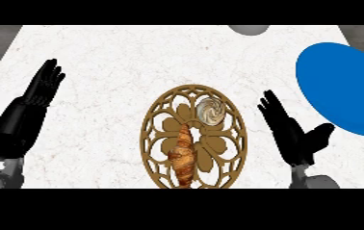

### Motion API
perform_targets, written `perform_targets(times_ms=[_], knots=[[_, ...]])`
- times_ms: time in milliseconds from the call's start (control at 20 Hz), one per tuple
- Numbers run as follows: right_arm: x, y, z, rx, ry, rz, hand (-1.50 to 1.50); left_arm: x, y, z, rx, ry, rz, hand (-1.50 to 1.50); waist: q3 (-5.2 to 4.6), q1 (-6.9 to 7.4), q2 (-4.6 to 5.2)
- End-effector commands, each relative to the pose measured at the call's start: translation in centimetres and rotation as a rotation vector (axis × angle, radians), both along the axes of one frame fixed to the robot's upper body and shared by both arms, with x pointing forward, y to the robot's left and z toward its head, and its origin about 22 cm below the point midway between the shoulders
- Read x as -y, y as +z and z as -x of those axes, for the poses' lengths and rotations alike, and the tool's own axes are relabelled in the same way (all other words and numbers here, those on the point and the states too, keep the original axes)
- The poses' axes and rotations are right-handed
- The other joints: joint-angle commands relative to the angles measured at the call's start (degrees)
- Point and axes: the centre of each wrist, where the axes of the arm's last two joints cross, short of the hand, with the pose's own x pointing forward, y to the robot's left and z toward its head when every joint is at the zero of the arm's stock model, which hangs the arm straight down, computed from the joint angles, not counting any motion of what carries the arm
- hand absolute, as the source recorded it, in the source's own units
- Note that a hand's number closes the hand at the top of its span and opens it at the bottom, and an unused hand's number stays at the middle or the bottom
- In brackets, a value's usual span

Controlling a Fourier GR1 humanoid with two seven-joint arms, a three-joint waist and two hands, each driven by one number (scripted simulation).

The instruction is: Pick the croissant from the placemat and place it in the plate

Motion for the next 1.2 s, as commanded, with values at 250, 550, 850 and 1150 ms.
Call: perform_targets(times_ms=[250,550,850,1150], knots=[[-0.8,15.0,-5.3,0.594,-0.052,0.173,1.50,1.5,-9.8,3.7,-0.540,0.179,0.175,0.00,-0.06,0.10,-2.04],[-0.9,10.0,-1.9,0.540,-0.455,0.432,-1.50,5.9,-11.3,4.0,-0.576,0.134,0.253,0.00,0.30,-0.75,-2.01],[-3.8,11.0,3.9,0.578,-0.352,0.454,-1.50,5.6,-11.0,2.7,-0.558,0.120,0.244,0.00,0.33,0.12,-1.92],[-2.5,12.2,4.5,0.379,-0.085,0.757,-1.50,6.3,-10.9,2.2,-0.562,0.114,0.231,0.00,0.17,0.01,-1.80]])
